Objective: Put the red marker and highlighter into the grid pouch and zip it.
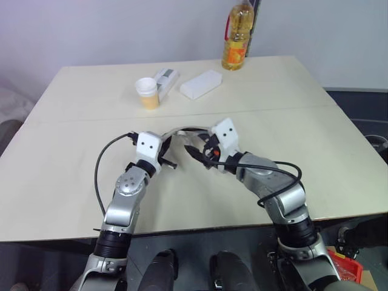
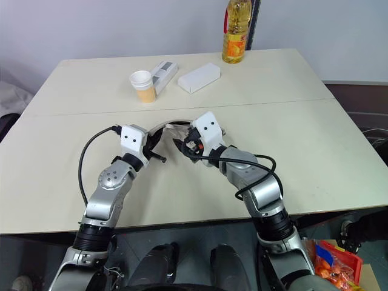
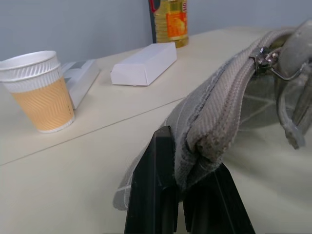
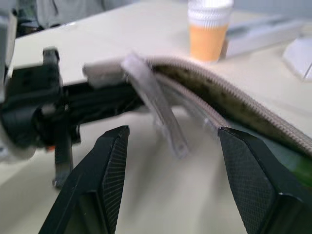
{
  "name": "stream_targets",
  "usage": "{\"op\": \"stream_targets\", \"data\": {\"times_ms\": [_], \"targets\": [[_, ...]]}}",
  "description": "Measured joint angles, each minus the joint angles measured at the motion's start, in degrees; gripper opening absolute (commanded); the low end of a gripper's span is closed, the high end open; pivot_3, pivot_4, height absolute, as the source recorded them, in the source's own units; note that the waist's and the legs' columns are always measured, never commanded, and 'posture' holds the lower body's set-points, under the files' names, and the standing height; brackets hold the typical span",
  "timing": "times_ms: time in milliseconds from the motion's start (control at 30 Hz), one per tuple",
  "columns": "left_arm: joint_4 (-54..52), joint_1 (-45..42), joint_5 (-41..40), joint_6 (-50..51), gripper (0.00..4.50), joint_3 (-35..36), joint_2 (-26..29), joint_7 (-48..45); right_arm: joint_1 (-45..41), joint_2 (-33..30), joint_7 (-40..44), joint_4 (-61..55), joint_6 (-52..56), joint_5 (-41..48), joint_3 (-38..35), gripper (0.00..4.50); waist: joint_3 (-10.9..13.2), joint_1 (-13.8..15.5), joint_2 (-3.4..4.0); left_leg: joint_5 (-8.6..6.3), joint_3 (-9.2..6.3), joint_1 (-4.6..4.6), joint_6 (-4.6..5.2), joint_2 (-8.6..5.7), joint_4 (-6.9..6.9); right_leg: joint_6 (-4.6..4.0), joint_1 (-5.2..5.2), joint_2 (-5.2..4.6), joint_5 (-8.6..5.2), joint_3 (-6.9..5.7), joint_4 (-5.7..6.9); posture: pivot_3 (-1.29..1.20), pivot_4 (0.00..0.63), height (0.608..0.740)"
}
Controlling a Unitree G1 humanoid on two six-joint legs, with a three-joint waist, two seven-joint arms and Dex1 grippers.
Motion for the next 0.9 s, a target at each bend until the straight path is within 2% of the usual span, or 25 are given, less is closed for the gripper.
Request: {"op": "stream_targets", "data": {"times_ms": [100,133,200,300,333,567,900], "targets": [[-0.2,0.0,0.0,0.1,0.00,0.0,0.0,0.0,-0.6,0.3,0.0,1.1,-2.1,-1.4,0.9,2.99,0.0,0.0,0.00,0.00,0.00,0.00,0.00,0.00,0.00,0.00,0.00,0.00,0.00,0.00,0.00,0.00,0.150,0.740],[-0.3,0.0,0.0,0.1,0.00,-0.1,0.0,0.0,-0.6,0.4,0.0,1.3,-2.3,-1.7,1.0,2.76,0.0,0.0,0.00,0.00,0.00,0.00,0.00,0.00,0.00,0.00,0.00,-0.01,0.00,0.00,0.00,0.00,0.150,0.740],[-0.6,0.0,0.0,0.2,0.00,-0.3,0.0,0.0,-0.6,0.9,0.0,2.1,-3.3,-1.9,1.0,2.11,0.0,0.0,0.00,0.00,0.00,0.00,0.00,0.00,0.00,0.00,0.00,-0.01,0.00,0.00,0.00,0.00,0.150,0.740],[-0.6,0.0,0.0,0.3,0.00,-0.4,0.1,0.1,-0.8,1.6,0.0,2.6,-4.4,-2.7,1.0,0.63,0.0,0.0,0.00,0.00,0.00,0.00,0.00,0.00,0.00,0.00,-0.01,0.00,0.00,0.00,0.00,0.00,0.150,0.740],[-0.6,0.0,0.0,0.3,0.00,-0.4,0.1,0.1,-0.8,1.7,0.0,2.6,-4.5,-2.8,1.0,0.01,0.0,0.0,0.00,0.00,0.00,0.00,0.00,0.00,0.00,0.00,-0.01,0.00,0.00,0.00,0.00,0.00,0.150,0.740],[-0.8,0.1,0.3,0.3,0.00,-0.4,0.3,0.3,-1.0,3.0,0.2,2.6,-4.5,-2.7,0.6,0.01,0.0,0.0,0.00,0.00,-0.01,0.00,0.00,0.00,-0.01,0.00,0.00,-0.01,0.00,0.00,0.00,0.00,0.150,0.740],[0.5,0.9,3.3,-2.9,0.00,-0.3,4.3,0.5,-0.4,2.7,-0.1,-0.2,-4.6,-0.7,-3.9,0.01,0.0,0.0,0.00,0.00,-0.01,0.00,0.00,0.00,-0.02,0.00,-0.01,-0.01,0.00,0.01,0.00,0.00,0.150,0.740]]}}
